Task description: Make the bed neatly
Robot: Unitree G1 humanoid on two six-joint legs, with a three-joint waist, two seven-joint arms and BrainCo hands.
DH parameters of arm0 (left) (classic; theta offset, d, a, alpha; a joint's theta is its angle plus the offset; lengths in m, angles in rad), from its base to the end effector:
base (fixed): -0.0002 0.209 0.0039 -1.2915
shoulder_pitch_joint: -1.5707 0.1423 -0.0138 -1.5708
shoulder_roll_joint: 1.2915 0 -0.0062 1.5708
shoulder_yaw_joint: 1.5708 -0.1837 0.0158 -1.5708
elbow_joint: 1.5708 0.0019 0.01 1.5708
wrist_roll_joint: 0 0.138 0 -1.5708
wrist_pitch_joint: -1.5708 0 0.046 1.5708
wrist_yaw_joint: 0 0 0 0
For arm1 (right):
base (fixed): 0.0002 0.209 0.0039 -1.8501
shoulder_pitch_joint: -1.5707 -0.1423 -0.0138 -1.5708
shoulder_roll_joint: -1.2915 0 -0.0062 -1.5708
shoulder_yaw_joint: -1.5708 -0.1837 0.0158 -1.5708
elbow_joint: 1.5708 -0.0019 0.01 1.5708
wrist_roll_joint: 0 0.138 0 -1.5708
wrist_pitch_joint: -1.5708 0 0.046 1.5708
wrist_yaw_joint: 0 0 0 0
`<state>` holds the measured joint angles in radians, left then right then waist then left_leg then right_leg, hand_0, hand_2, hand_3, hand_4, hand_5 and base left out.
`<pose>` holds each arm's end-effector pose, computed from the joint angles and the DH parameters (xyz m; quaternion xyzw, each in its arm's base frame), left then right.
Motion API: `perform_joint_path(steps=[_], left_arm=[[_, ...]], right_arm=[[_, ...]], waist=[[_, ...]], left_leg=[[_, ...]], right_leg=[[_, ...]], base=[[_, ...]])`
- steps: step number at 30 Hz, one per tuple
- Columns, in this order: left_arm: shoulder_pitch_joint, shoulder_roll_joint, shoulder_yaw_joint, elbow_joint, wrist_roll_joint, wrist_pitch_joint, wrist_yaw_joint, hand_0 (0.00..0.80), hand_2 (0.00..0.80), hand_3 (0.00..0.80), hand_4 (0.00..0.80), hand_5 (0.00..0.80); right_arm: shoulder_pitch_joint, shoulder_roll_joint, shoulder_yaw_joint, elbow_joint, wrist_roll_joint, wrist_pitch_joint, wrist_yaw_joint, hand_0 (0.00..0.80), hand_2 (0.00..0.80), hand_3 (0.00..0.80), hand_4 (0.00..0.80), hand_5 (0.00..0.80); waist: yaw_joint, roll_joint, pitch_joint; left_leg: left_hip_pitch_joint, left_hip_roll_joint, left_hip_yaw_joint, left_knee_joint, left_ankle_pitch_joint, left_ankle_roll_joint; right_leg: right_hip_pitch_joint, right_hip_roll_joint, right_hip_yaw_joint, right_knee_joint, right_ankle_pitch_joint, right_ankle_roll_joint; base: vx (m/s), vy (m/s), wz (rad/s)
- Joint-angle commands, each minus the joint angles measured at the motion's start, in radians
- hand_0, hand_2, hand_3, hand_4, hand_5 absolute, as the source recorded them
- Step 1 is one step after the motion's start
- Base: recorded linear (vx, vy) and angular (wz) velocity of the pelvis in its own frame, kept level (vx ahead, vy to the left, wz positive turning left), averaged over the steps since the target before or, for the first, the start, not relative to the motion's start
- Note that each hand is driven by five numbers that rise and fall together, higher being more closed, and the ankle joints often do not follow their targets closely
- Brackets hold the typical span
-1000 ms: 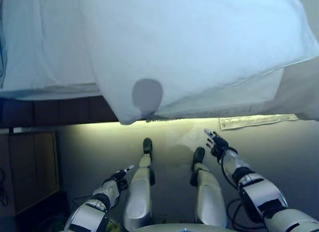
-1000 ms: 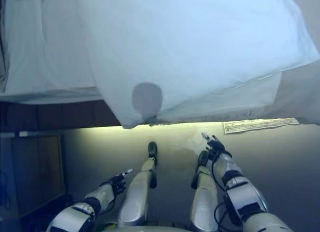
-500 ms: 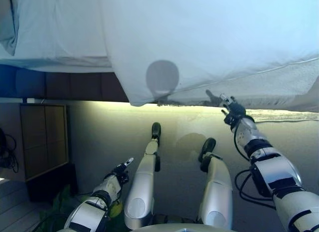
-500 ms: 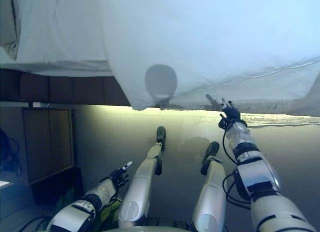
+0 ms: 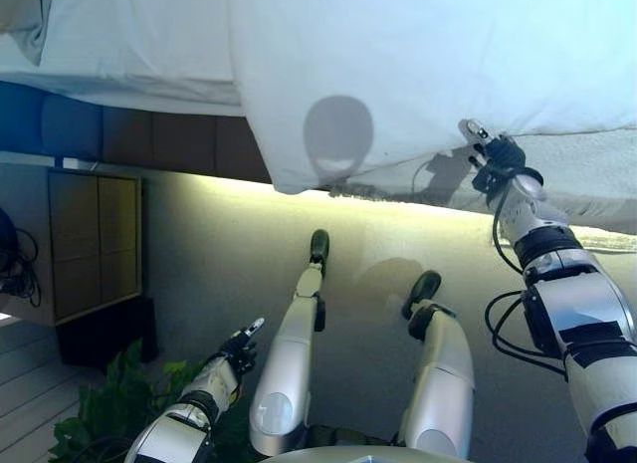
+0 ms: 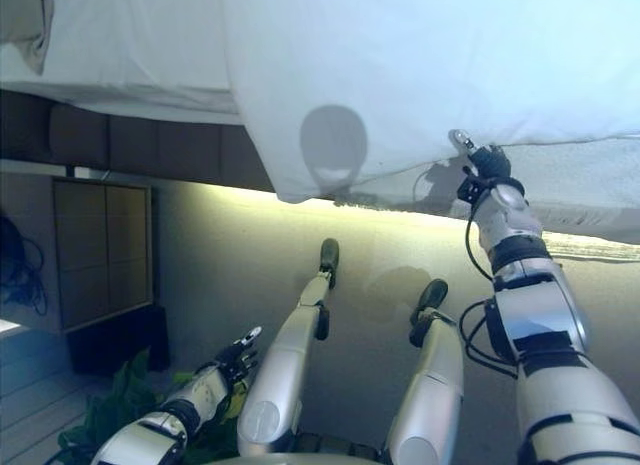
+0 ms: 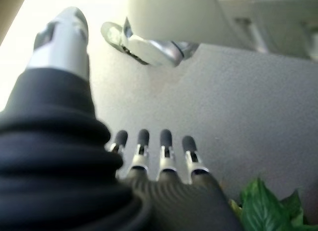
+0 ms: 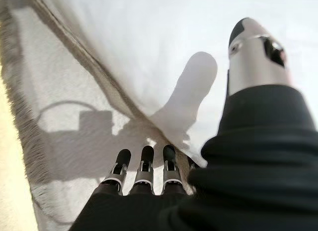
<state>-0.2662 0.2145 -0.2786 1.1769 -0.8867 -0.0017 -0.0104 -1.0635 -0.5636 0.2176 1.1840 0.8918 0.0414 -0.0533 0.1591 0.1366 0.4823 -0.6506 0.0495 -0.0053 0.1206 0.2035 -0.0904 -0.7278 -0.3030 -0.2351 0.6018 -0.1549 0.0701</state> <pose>0.1733 0.1948 -0.0857 -0.2040 0.4273 0.1283 0.8714 0.3545 -0.2552 0.1665 0.1465 0.0420 -0.1314 0.9795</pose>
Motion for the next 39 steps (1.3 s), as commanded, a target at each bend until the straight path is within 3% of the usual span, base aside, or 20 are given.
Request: perform_joint_path(steps=[1, 11, 12, 13, 14, 26, 33, 39], left_arm=[[0.067, 0.032, 0.003, -0.019, -0.015, -0.010, -0.017, 0.000, 0.000, 0.000, 0.000, 0.000], [0.112, 0.051, 0.017, -0.053, 0.008, -0.003, -0.034, 0.000, 0.000, 0.000, 0.000, 0.000], [0.116, 0.054, 0.020, -0.055, 0.013, -0.002, -0.036, 0.000, 0.000, 0.000, 0.000, 0.000], [0.118, 0.055, 0.023, -0.055, 0.018, -0.001, -0.038, 0.000, 0.000, 0.000, 0.000, 0.000], [0.118, 0.057, 0.025, -0.057, 0.023, -0.001, -0.038, 0.000, 0.000, 0.000, 0.000, 0.000], [0.097, 0.063, 0.012, -0.066, 0.047, 0.000, -0.025, 0.000, 0.000, 0.000, 0.000, 0.000], [0.093, 0.062, 0.028, -0.008, 0.092, -0.022, -0.040, 0.000, 0.000, 0.000, 0.000, 0.000], [0.073, 0.076, 0.036, -0.007, 0.080, -0.075, -0.057, 0.000, 0.000, 0.000, 0.000, 0.000]], right_arm=[[-0.096, -0.080, 0.020, -0.063, -0.007, -0.010, 0.006, 0.000, 0.000, 0.000, 0.000, 0.000], [-0.147, -0.089, 0.016, -0.125, 0.057, -0.036, 0.068, 0.000, 0.000, 0.000, 0.000, 0.000], [-0.140, -0.084, 0.015, -0.136, 0.061, -0.041, 0.079, 0.044, 0.044, 0.044, 0.044, 0.044], [-0.134, -0.079, 0.015, -0.146, 0.060, -0.044, 0.085, 0.696, 0.696, 0.696, 0.696, 0.696], [-0.126, -0.073, 0.014, -0.153, 0.059, -0.049, 0.094, 0.800, 0.800, 0.800, 0.800, 0.800], [0.010, 0.001, -0.037, -0.151, 0.088, -0.003, 0.251, 0.800, 0.800, 0.800, 0.800, 0.800], [0.072, 0.039, -0.040, -0.113, 0.080, 0.074, 0.320, 0.800, 0.800, 0.800, 0.800, 0.800], [0.119, 0.070, -0.016, -0.126, 0.094, 0.157, 0.387, 0.800, 0.800, 0.800, 0.800, 0.800]], waist=[[0.027, 0.025, 0.004], [0.039, 0.026, 0.011], [0.040, 0.022, 0.011], [0.040, 0.019, 0.011], [0.039, 0.016, 0.011], [0.030, -0.017, -0.054], [0.024, -0.037, -0.110], [0.015, -0.055, -0.151]], left_leg=[[-0.043, 0.034, 0.010, 0.113, -0.120, 0.013], [-0.048, 0.040, 0.010, 0.116, -0.117, 0.012], [-0.042, 0.042, 0.011, 0.113, -0.118, 0.011], [-0.035, 0.043, 0.012, 0.110, -0.118, 0.011], [-0.029, 0.044, 0.013, 0.107, -0.118, 0.011], [0.138, 0.062, 0.044, 0.044, -0.128, 0.006], [0.272, 0.081, 0.067, -0.009, -0.136, 0.000], [0.361, 0.095, 0.085, -0.065, -0.107, -0.003]], right_leg=[[-0.009, -0.024, 0.038, -0.154, 0.135, 0.055], [-0.012, -0.026, 0.036, -0.141, 0.126, 0.053], [-0.004, -0.025, 0.033, -0.145, 0.127, 0.053], [0.004, -0.025, 0.029, -0.150, 0.128, 0.053], [0.012, -0.024, 0.027, -0.156, 0.129, 0.053], [0.200, -0.026, -0.022, -0.267, 0.146, 0.070], [0.351, -0.020, -0.042, -0.372, 0.175, 0.081], [0.463, -0.007, -0.066, -0.462, 0.218, 0.075]], base=[[0.040, 0.030, 0.00], [0.011, 0.008, 0.00], [0.000, 0.000, 0.00], [0.000, 0.000, 0.00], [0.000, 0.000, 0.00], [0.015, 0.002, -0.04], [0.024, 0.004, -0.01], [0.016, 0.017, -0.01]])
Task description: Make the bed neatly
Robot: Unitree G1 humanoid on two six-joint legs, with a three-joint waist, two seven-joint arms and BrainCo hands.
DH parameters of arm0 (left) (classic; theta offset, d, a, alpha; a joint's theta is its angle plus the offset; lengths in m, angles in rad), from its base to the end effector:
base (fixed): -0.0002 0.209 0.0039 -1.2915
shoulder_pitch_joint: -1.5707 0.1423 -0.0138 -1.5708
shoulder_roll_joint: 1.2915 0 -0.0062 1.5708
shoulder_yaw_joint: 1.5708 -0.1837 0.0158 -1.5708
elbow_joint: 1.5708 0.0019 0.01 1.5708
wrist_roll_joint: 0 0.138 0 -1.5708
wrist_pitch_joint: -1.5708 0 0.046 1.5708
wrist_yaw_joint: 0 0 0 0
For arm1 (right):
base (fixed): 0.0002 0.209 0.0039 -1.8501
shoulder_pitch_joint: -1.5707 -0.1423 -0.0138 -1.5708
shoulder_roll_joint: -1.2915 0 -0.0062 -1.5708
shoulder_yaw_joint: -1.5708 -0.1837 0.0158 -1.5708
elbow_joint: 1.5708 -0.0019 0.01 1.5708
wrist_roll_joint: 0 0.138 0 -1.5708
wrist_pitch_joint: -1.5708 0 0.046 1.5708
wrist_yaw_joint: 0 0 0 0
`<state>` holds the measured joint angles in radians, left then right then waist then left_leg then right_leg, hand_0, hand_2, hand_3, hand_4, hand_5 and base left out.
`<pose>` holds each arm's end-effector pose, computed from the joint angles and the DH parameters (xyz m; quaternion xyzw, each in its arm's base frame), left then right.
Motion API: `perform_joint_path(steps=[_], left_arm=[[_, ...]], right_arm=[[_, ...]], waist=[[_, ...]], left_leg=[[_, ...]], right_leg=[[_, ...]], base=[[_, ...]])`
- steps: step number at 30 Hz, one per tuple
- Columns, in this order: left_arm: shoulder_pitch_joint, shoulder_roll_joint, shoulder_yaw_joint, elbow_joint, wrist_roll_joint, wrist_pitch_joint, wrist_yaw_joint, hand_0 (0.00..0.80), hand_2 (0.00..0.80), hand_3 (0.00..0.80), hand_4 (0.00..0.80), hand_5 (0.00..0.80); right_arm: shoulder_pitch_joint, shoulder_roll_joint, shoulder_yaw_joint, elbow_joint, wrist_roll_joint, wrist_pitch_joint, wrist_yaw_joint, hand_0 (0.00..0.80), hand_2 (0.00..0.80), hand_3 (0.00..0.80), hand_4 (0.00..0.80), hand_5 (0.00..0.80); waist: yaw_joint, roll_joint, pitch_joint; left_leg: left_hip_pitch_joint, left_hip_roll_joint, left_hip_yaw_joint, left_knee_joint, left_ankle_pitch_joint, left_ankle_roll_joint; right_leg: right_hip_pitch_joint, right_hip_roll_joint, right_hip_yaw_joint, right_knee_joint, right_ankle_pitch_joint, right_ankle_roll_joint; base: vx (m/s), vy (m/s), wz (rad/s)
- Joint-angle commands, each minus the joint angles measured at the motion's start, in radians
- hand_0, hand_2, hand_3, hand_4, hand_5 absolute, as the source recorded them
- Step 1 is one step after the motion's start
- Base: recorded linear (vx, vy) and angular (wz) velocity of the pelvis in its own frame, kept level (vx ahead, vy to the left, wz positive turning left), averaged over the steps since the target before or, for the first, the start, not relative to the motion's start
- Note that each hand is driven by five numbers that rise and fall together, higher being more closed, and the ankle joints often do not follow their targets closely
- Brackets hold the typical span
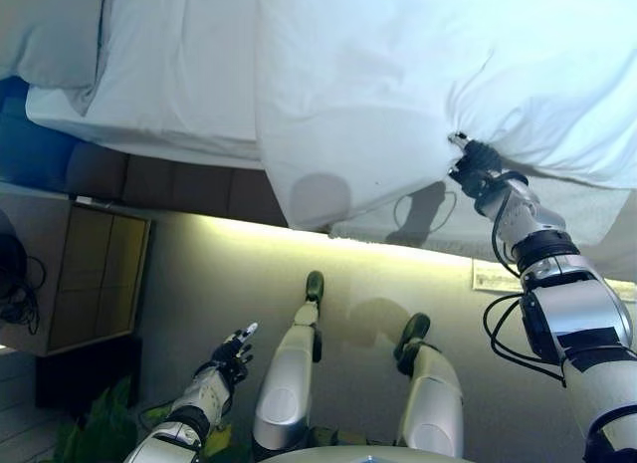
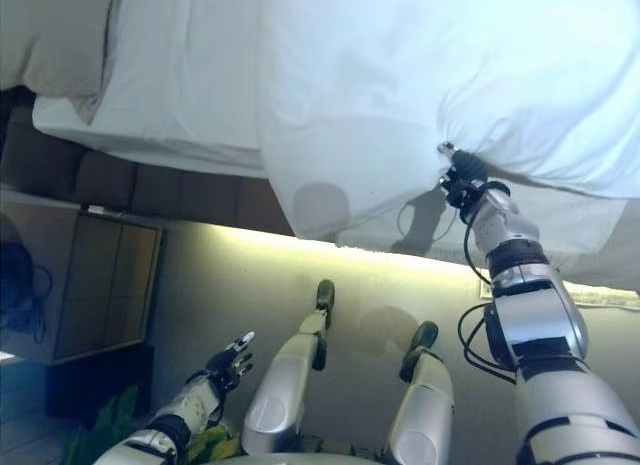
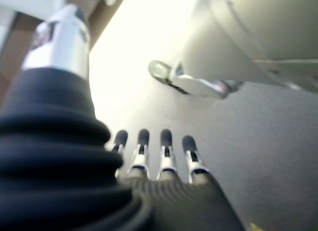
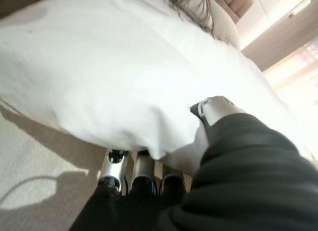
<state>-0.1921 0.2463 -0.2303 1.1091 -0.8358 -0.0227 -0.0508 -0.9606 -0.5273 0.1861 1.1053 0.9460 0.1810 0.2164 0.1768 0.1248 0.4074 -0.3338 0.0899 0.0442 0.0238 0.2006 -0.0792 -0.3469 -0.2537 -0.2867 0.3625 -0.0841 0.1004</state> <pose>0.1598 0.2088 -0.0872 -0.1993 0.4104 0.1255 0.8810 0.3467 -0.2454 0.1347 0.2077 0.1005 0.0271 0.9726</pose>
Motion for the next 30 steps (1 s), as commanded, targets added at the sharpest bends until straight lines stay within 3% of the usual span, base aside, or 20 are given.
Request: perform_joint_path(steps=[1, 6, 10, 13, 17, 25, 30], left_arm=[[-0.008, 0.050, -0.007, 0.046, 0.024, -0.063, -0.012, 0.000, 0.000, 0.000, 0.000, 0.000], [-0.063, 0.090, 0.013, -0.143, -0.044, -0.084, 0.041, 0.000, 0.000, 0.000, 0.000, 0.000], [-0.124, 0.126, 0.028, -0.313, -0.114, -0.109, 0.095, 0.000, 0.000, 0.000, 0.000, 0.000], [-0.183, 0.116, 0.027, -0.377, -0.191, -0.111, 0.115, 0.000, 0.000, 0.000, 0.000, 0.000], [-0.249, 0.086, 0.018, -0.379, -0.294, -0.070, 0.101, 0.000, 0.000, 0.000, 0.000, 0.000], [-0.294, -0.011, 0.002, -0.331, -0.729, 0.029, -0.026, 0.000, 0.000, 0.000, 0.000, 0.000], [-0.302, -0.065, 0.010, -0.320, -0.923, 0.085, -0.012, 0.000, 0.000, 0.000, 0.000, 0.000]], right_arm=[[0.025, 0.041, 0.020, -0.059, 0.041, 0.021, 0.123, 0.800, 0.800, 0.800, 0.800, 0.800], [0.065, 0.072, 0.042, -0.137, 0.073, 0.030, 0.117, 0.800, 0.800, 0.800, 0.800, 0.800], [0.095, 0.105, 0.025, -0.213, 0.188, 0.054, 0.128, 0.800, 0.800, 0.800, 0.800, 0.800], [0.093, 0.136, 0.025, -0.240, 0.220, 0.046, 0.114, 0.800, 0.800, 0.800, 0.800, 0.800], [0.078, 0.170, 0.040, -0.262, 0.273, 0.016, 0.083, 0.800, 0.800, 0.800, 0.800, 0.800], [0.037, 0.255, 0.078, -0.341, 0.397, -0.046, 0.063, 0.800, 0.800, 0.800, 0.800, 0.800], [-0.001, 0.300, 0.107, -0.371, 0.410, -0.093, 0.033, 0.800, 0.800, 0.800, 0.800, 0.800]], waist=[[-0.004, -0.046, -0.084], [-0.009, -0.061, -0.112], [-0.011, -0.083, -0.128], [-0.014, -0.100, -0.131], [-0.020, -0.123, -0.134], [-0.037, -0.161, -0.122], [-0.031, -0.195, -0.115]], left_leg=[[0.057, 0.057, 0.036, 0.025, -0.103, -0.016], [0.108, 0.067, 0.040, 0.007, -0.100, -0.021], [0.126, 0.077, 0.039, 0.009, -0.104, -0.023], [0.137, 0.081, 0.033, 0.009, -0.108, -0.024], [0.146, 0.089, 0.028, 0.010, -0.108, -0.025], [0.141, 0.106, 0.030, 0.006, -0.110, -0.027], [0.133, 0.121, 0.032, 0.012, -0.115, -0.031]], right_leg=[[0.098, -0.055, -0.016, -0.232, 0.148, 0.045], [0.153, -0.042, -0.020, -0.258, 0.149, 0.046], [0.180, -0.027, -0.018, -0.266, 0.145, 0.041], [0.193, -0.017, -0.016, -0.267, 0.142, 0.038], [0.208, -0.007, -0.016, -0.270, 0.142, 0.034], [0.205, 0.012, -0.011, -0.279, 0.145, 0.031], [0.206, 0.024, -0.016, -0.283, 0.146, 0.032]], base=[[0.045, 0.019, -0.10], [0.053, 0.008, -0.03], [0.041, -0.029, -0.02], [0.024, -0.053, -0.01], [0.030, -0.063, -0.01], [-0.009, -0.069, -0.04], [0.004, -0.117, -0.03]])
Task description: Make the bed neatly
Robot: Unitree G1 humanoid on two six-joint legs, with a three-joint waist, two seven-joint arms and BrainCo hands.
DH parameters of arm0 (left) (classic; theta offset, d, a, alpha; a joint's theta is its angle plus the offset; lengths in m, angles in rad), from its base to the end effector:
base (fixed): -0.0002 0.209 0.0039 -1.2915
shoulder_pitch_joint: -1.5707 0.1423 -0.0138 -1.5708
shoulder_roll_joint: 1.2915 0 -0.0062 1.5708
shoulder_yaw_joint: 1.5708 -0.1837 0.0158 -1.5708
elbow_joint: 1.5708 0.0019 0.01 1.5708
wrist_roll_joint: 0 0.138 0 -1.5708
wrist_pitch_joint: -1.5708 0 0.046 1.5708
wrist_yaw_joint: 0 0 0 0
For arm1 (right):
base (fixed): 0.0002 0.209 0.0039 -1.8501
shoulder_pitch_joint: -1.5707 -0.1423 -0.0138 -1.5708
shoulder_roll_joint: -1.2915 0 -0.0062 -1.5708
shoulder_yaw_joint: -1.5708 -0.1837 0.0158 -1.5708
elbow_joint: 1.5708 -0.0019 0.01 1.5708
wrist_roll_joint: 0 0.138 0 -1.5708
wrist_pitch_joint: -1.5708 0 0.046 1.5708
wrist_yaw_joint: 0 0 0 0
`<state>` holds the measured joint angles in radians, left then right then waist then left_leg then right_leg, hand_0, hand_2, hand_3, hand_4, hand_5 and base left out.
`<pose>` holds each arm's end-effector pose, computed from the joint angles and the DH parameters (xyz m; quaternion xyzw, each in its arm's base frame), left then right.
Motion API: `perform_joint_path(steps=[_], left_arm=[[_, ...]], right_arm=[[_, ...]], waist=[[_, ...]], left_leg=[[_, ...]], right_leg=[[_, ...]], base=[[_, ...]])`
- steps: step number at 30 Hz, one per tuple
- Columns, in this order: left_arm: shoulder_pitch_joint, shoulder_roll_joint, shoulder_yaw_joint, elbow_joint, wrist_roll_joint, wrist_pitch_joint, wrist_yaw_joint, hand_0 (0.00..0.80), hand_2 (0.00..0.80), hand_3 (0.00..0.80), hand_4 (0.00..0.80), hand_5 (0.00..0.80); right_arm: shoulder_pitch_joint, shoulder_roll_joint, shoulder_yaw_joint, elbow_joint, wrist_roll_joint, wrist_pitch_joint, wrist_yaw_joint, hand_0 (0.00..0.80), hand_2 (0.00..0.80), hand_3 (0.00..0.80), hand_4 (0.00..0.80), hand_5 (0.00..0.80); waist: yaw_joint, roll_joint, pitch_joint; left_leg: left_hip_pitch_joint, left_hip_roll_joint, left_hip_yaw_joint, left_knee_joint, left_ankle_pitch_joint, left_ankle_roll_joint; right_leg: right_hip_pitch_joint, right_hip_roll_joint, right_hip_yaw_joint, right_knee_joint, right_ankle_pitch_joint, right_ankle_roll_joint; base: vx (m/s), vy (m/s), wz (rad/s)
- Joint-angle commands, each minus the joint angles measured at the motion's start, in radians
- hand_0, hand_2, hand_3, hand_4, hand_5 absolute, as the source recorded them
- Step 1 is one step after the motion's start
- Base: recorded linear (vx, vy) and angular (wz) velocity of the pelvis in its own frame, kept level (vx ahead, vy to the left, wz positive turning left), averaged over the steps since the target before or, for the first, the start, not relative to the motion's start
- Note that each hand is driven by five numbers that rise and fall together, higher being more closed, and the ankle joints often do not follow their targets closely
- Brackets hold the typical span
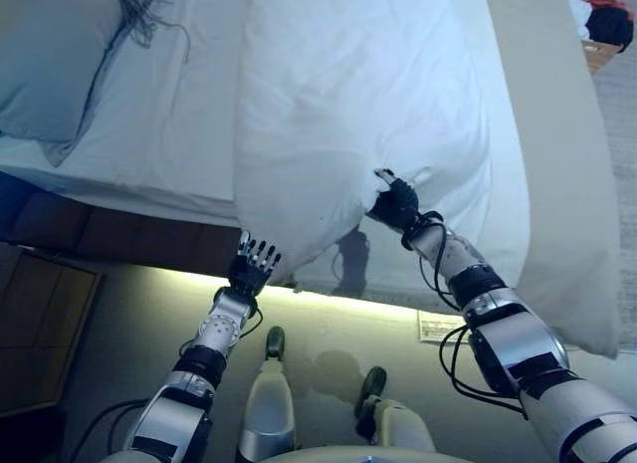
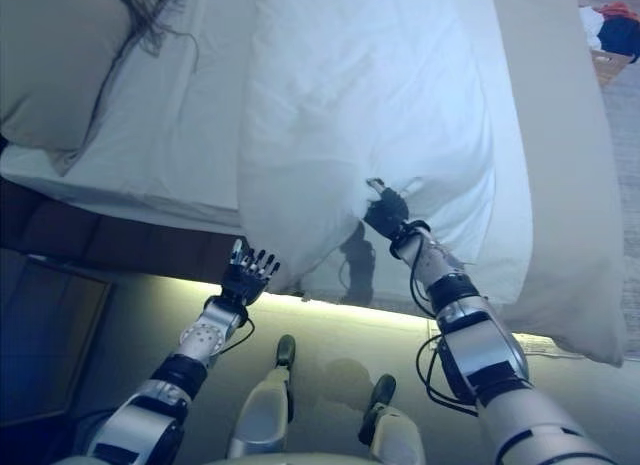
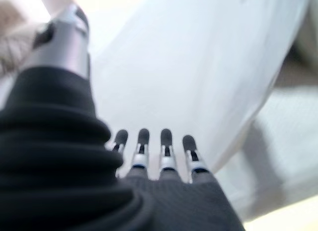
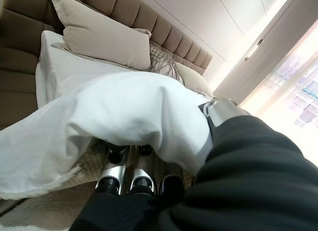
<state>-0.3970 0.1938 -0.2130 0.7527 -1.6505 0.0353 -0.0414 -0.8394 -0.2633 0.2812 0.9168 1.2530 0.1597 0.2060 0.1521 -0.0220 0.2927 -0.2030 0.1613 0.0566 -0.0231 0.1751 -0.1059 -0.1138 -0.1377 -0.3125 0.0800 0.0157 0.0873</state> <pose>0.2597 0.1562 -0.0038 -0.6078 0.1909 0.0503 0.7692 0.3389 -0.1430 0.0932 0.3826 0.1278 0.1661 0.8998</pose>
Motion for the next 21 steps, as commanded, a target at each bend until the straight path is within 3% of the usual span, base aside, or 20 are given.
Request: perform_joint_path(steps=[1, 14, 21], left_arm=[[-0.098, -0.021, -0.004, 0.039, -0.130, 0.033, -0.010, 0.000, 0.000, 0.000, 0.000, 0.000], [-0.108, -0.113, 0.026, 0.147, -0.297, 0.040, 0.263, 0.000, 0.000, 0.000, 0.000, 0.000], [-0.112, -0.146, -0.007, 0.171, -0.305, 0.041, 0.294, 0.000, 0.000, 0.000, 0.000, 0.000]], right_arm=[[-0.128, 0.041, 0.016, -0.190, 0.112, -0.082, 0.035, 0.800, 0.800, 0.800, 0.800, 0.800], [-0.175, 0.112, 0.036, -0.278, 0.176, -0.193, 0.051, 0.800, 0.800, 0.800, 0.800, 0.800], [-0.187, 0.135, 0.039, -0.345, 0.182, -0.194, 0.064, 0.800, 0.800, 0.800, 0.800, 0.800]], waist=[[-0.004, -0.056, 0.001], [0.007, -0.128, 0.035], [0.003, -0.142, 0.053]], left_leg=[[0.000, 0.053, 0.019, 0.064, -0.092, -0.005], [-0.027, 0.091, 0.010, 0.094, -0.104, -0.014], [-0.047, 0.102, 0.005, 0.119, -0.107, -0.019]], right_leg=[[-0.027, -0.090, 0.009, 0.001, 0.046, 0.045], [-0.018, -0.059, 0.005, -0.007, 0.046, 0.049], [-0.026, -0.053, 0.009, -0.001, 0.048, 0.050]], base=[[0.030, -0.127, -0.02], [0.014, -0.101, -0.01], [0.004, -0.051, -0.01]])
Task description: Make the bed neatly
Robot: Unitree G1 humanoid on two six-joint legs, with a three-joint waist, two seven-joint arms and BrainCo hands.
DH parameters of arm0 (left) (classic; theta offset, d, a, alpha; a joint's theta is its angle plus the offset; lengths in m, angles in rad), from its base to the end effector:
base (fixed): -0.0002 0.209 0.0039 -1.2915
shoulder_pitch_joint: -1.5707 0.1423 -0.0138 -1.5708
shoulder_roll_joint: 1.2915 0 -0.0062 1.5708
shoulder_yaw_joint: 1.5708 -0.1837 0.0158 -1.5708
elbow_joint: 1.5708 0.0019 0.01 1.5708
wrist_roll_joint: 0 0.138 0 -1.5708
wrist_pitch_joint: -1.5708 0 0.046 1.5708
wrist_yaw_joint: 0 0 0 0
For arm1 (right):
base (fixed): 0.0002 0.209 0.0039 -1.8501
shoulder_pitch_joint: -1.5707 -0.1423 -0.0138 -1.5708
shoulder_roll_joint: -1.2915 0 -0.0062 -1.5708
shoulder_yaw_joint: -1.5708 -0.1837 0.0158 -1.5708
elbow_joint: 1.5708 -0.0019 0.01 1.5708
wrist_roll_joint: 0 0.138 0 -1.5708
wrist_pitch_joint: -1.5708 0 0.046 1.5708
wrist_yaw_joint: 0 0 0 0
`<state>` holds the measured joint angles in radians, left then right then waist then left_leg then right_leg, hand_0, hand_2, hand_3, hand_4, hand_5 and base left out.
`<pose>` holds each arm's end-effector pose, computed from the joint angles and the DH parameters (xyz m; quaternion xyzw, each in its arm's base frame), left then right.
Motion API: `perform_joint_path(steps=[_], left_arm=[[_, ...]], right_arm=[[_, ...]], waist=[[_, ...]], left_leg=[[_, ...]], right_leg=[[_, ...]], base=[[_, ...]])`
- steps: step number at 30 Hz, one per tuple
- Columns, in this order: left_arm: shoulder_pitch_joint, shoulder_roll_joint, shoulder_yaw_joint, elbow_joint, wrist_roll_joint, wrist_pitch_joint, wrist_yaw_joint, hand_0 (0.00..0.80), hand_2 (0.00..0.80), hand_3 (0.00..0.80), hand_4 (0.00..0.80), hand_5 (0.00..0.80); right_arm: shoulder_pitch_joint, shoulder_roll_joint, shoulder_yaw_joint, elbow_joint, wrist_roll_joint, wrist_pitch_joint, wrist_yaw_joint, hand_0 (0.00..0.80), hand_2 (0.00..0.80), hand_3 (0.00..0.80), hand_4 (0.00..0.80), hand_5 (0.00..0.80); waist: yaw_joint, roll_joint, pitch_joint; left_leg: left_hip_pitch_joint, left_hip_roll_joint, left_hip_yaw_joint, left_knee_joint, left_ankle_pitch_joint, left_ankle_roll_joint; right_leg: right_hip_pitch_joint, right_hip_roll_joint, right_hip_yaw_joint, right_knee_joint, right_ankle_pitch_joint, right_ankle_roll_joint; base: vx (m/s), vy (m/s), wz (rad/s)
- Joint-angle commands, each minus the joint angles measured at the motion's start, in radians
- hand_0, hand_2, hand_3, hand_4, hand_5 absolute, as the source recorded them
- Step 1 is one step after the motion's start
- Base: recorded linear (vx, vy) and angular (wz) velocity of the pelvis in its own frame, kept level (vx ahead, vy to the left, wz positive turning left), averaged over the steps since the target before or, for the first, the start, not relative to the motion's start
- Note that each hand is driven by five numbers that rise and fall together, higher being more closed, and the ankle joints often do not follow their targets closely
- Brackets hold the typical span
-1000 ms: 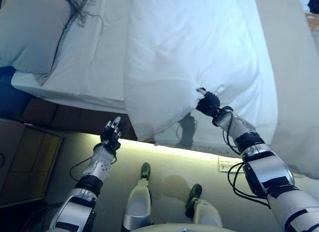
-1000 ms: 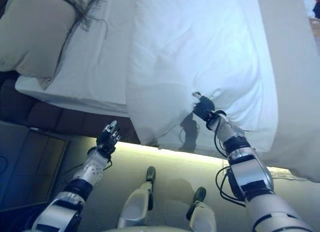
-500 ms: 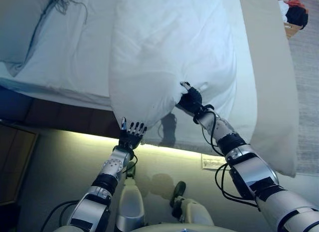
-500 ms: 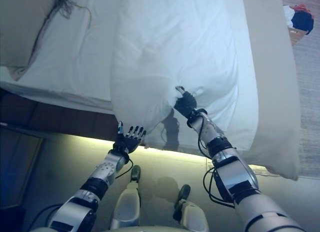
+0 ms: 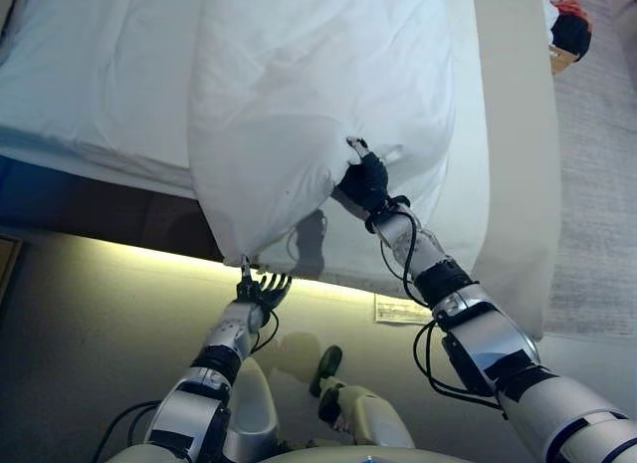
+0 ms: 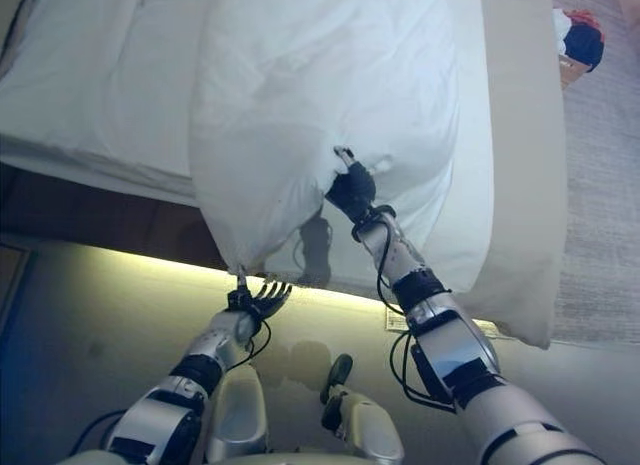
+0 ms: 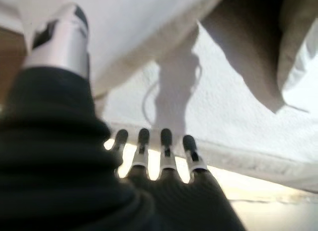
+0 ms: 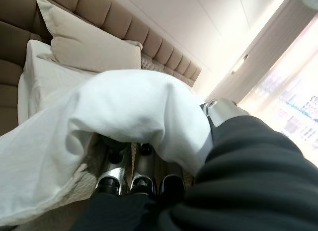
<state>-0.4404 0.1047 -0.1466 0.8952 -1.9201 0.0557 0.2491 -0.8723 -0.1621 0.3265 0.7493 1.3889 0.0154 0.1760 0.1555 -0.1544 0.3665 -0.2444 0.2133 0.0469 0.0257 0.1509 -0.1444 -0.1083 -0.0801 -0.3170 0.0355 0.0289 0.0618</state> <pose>0.2593 0.1397 -0.0162 -0.6960 0.3046 0.2017 0.6181 0.3394 -0.0928 0.1278 0.4550 0.0337 0.2350 0.8583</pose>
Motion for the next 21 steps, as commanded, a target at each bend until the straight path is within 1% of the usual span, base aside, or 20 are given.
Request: perform_joint_path(steps=[1, 4, 6, 9, 11, 14, 16, 18, 21], left_arm=[[-0.067, -0.060, -0.081, 0.029, -0.036, 0.021, -0.009, 0.000, 0.000, 0.000, 0.000, 0.000], [-0.070, -0.062, -0.104, 0.014, -0.052, 0.005, -0.043, 0.000, 0.000, 0.000, 0.000, 0.000], [-0.082, -0.060, -0.117, 0.008, -0.052, -0.005, -0.067, 0.000, 0.000, 0.000, 0.000, 0.000], [-0.113, -0.071, -0.123, 0.001, -0.052, -0.034, -0.099, 0.000, 0.000, 0.000, 0.000, 0.000], [-0.139, -0.081, -0.127, -0.004, -0.052, -0.058, -0.118, 0.000, 0.000, 0.000, 0.000, 0.000], [-0.173, -0.100, -0.120, -0.019, -0.052, -0.094, -0.168, 0.000, 0.000, 0.000, 0.000, 0.000], [-0.201, -0.110, -0.121, -0.041, -0.052, -0.138, -0.187, 0.000, 0.000, 0.000, 0.000, 0.000], [-0.233, -0.116, -0.108, -0.063, -0.052, -0.175, -0.191, 0.000, 0.000, 0.000, 0.000, 0.000], [-0.268, -0.112, -0.092, -0.089, -0.052, -0.203, -0.210, 0.000, 0.000, 0.000, 0.000, 0.000]], right_arm=[[-0.154, 0.037, -0.001, -0.191, 0.046, -0.047, 0.093, 0.800, 0.800, 0.800, 0.800, 0.800], [-0.141, 0.041, 0.012, -0.235, 0.043, -0.026, 0.087, 0.800, 0.800, 0.800, 0.800, 0.800], [-0.128, 0.052, 0.021, -0.258, 0.057, -0.024, 0.083, 0.800, 0.800, 0.800, 0.800, 0.800], [-0.105, 0.072, 0.030, -0.290, 0.063, -0.017, 0.069, 0.800, 0.800, 0.800, 0.800, 0.800], [-0.088, 0.081, 0.040, -0.301, 0.066, -0.001, 0.064, 0.800, 0.800, 0.800, 0.800, 0.800], [-0.055, 0.093, 0.052, -0.319, 0.054, 0.016, 0.057, 0.800, 0.800, 0.800, 0.800, 0.800], [-0.034, 0.097, 0.064, -0.340, 0.046, 0.024, 0.040, 0.800, 0.800, 0.800, 0.800, 0.800], [-0.019, 0.099, 0.075, -0.356, 0.031, 0.038, 0.029, 0.800, 0.800, 0.800, 0.800, 0.800], [0.004, 0.102, 0.093, -0.378, 0.021, 0.050, 0.024, 0.800, 0.800, 0.800, 0.800, 0.800]], waist=[[-0.002, -0.011, -0.019], [-0.010, -0.013, -0.012], [-0.018, -0.014, -0.009], [-0.036, -0.012, -0.007], [-0.051, -0.008, -0.007], [-0.073, 0.002, -0.005], [-0.090, 0.008, -0.005], [-0.105, 0.014, -0.006], [-0.120, 0.021, -0.008]], left_leg=[[-0.006, 0.051, 0.015, 0.069, -0.082, 0.019], [-0.011, 0.052, 0.017, 0.070, -0.080, 0.017], [-0.012, 0.055, 0.020, 0.069, -0.077, 0.016], [-0.012, 0.056, 0.026, 0.071, -0.076, 0.014], [-0.012, 0.055, 0.030, 0.072, -0.075, 0.014], [-0.015, 0.050, 0.036, 0.075, -0.073, 0.013], [-0.017, 0.046, 0.041, 0.077, -0.073, 0.014], [-0.020, 0.043, 0.045, 0.081, -0.073, 0.012], [-0.018, 0.037, 0.050, 0.083, -0.077, 0.012]], right_leg=[[-0.034, -0.110, 0.016, 0.044, 0.035, 0.075], [-0.042, -0.109, 0.022, 0.047, 0.036, 0.075], [-0.047, -0.107, 0.028, 0.046, 0.037, 0.075], [-0.055, -0.106, 0.038, 0.053, 0.034, 0.072], [-0.062, -0.107, 0.046, 0.057, 0.032, 0.070], [-0.074, -0.112, 0.058, 0.064, 0.031, 0.068], [-0.086, -0.115, 0.069, 0.071, 0.030, 0.067], [-0.096, -0.119, 0.077, 0.076, 0.028, 0.066], [-0.105, -0.125, 0.085, 0.083, 0.025, 0.066]], base=[[0.000, 0.000, 0.00], [0.000, 0.000, 0.00], [0.000, 0.000, 0.00], [-0.011, 0.023, -0.02], [-0.029, 0.065, -0.04], [-0.027, 0.092, -0.04], [-0.019, 0.114, -0.09], [-0.018, 0.119, -0.21], [-0.006, 0.093, -0.06]])
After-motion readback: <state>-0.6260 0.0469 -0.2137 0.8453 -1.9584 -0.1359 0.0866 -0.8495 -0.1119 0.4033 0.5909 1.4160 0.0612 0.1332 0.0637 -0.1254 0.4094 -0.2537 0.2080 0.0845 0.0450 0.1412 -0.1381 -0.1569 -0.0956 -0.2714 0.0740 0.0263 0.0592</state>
